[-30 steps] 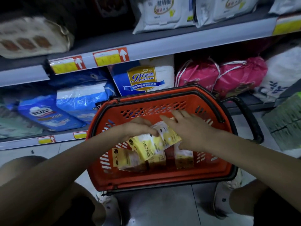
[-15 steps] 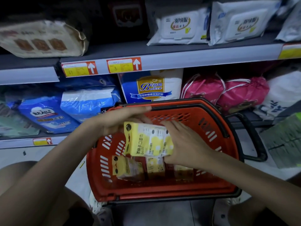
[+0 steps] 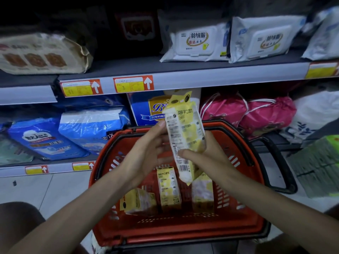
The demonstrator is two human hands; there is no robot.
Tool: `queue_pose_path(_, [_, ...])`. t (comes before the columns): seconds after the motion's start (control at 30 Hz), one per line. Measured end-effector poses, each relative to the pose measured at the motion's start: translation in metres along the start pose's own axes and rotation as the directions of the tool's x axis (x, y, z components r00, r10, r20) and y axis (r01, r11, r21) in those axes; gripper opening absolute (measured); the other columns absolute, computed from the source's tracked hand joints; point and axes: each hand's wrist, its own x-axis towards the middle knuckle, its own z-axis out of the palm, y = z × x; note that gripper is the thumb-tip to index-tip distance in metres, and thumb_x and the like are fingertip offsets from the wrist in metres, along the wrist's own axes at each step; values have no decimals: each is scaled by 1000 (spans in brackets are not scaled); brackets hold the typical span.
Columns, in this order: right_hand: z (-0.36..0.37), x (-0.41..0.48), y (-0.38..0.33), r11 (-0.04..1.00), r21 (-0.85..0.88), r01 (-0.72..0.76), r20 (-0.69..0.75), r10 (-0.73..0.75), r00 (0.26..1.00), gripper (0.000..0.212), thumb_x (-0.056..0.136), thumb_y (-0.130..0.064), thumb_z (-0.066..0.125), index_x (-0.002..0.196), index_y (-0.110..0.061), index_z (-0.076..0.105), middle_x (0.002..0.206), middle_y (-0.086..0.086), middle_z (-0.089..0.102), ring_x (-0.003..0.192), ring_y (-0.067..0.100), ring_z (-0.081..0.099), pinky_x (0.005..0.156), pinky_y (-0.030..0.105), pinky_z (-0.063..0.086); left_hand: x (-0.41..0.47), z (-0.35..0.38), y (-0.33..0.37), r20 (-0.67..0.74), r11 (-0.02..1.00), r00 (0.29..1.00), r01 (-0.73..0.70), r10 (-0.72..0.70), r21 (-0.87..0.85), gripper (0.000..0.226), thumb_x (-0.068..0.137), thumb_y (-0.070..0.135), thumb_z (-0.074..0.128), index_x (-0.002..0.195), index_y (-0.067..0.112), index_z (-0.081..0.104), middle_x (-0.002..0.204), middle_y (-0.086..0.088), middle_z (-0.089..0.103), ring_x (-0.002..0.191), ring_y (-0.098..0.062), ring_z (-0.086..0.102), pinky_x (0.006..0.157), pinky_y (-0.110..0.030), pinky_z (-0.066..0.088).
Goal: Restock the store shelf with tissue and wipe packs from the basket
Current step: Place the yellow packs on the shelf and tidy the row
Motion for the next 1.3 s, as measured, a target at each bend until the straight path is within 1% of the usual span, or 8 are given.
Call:
queue_pose_path(0.13, [-1,5,-11,968,246,-41,73,24,997,49,94,-27,68,138,-33,47,116,-15,67,92,-3,71,71,23,56,0,7,4,-20,998,999,-33,32,-55,46,105,48,46,139,23,66,136,-11,68,127,-32,63,105,-47,49])
queue_pose_path(0.23, [-3,7,-15,911,410,-36,95,-3,995,50,84,-31,63,134,-32,55,107,-15,73,95,8,74,77,32,57,-2,8,8,-19,997,999,-48,46,-56,46,104,43,46,140,21,65,139,-9,67,132,-34,60,111,-48,46])
queue_pose_path(0.33, [-8,4,-22,773,622,-125,182,12,983,28,91,-25,53,113,-17,68,89,3,68,75,18,67,71,37,52,-5,9,13,-29,993,998,-57,55,-99,45,100,40,51,136,18,68,138,-9,68,124,-29,64,106,-42,49])
queue_pose_path(0.43, [-17,4,-24,567,799,-199,262,-30,965,31,86,-22,49,113,-11,61,92,5,56,80,22,56,80,40,44,-7,8,15,-32,989,997,-69,65,-133,44,98,38,58,132,13,70,127,-11,71,110,-25,67,95,-35,53])
queue_pose_path(0.67, [-33,-4,-32,431,862,-267,304,-19,952,36,89,-26,39,103,-15,70,92,3,71,80,24,70,77,37,57,-16,10,18,-68,990,994,-89,82,-109,43,94,39,64,128,14,72,106,-7,72,94,-17,68,84,-29,53])
queue_pose_path(0.87, [-30,-6,-29,556,819,-144,215,-64,975,31,90,-22,38,105,-14,63,84,1,65,75,20,65,69,33,56,-23,18,20,-107,992,986,-126,126,13,34,98,34,60,125,20,74,109,-10,74,96,-20,69,90,-36,51])
queue_pose_path(1.03, [-21,-15,-22,884,453,114,24,-140,990,43,84,-24,60,125,-27,69,113,-4,76,104,22,70,88,43,54,-32,29,17,-70,962,977,-184,202,204,35,99,40,60,133,37,68,120,0,76,110,-19,73,93,-39,58])
queue_pose_path(1.3, [-18,-41,-22,913,262,314,-35,-316,948,61,98,-18,69,151,-36,45,135,-9,67,123,10,65,95,31,58,-43,38,12,-98,944,960,-232,261,236,48,89,29,75,135,32,62,117,1,77,107,-16,75,94,-43,61])
